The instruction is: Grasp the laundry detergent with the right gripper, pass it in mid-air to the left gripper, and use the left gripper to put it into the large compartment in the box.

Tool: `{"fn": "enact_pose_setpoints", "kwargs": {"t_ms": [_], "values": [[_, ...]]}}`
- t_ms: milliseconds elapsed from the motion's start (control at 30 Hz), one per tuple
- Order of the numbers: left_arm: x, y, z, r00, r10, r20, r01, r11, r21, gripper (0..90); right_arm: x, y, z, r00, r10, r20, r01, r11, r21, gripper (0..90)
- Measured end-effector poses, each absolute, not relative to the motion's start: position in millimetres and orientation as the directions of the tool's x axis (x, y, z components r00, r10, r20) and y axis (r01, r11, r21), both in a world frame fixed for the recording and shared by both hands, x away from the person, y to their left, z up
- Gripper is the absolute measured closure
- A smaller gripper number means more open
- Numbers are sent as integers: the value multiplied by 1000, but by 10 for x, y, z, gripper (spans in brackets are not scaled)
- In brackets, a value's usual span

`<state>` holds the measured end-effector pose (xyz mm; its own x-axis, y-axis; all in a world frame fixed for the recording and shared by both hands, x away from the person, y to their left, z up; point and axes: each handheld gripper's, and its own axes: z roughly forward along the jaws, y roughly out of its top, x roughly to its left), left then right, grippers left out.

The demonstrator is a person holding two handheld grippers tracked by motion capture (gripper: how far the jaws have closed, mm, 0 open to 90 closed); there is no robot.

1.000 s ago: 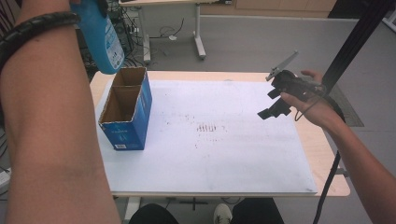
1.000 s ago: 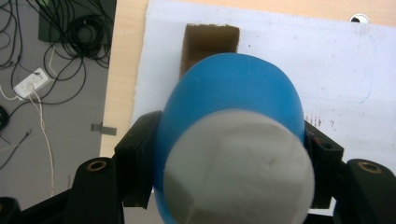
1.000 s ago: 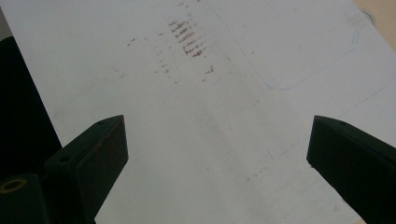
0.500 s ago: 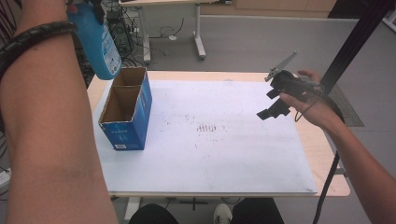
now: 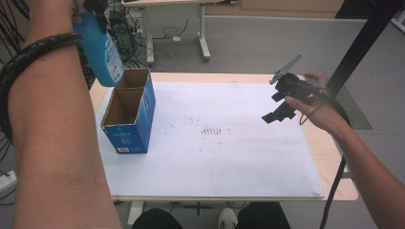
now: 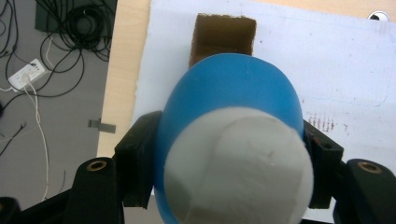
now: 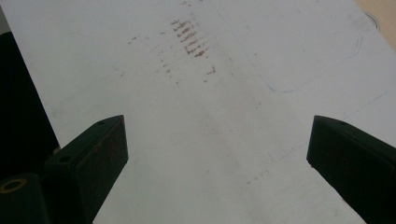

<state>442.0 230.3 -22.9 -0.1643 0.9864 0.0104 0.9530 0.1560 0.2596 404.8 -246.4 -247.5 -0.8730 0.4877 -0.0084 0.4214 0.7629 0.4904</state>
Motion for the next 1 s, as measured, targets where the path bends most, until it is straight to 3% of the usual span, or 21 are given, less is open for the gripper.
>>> {"fn": "enact_pose_setpoints", "kwargs": {"t_ms": [1000], "values": [[4486, 2415, -921, -157, 987, -14, 968, 157, 195, 353, 4059, -2373, -2502, -880, 475, -23, 410, 782, 469, 51]]}}
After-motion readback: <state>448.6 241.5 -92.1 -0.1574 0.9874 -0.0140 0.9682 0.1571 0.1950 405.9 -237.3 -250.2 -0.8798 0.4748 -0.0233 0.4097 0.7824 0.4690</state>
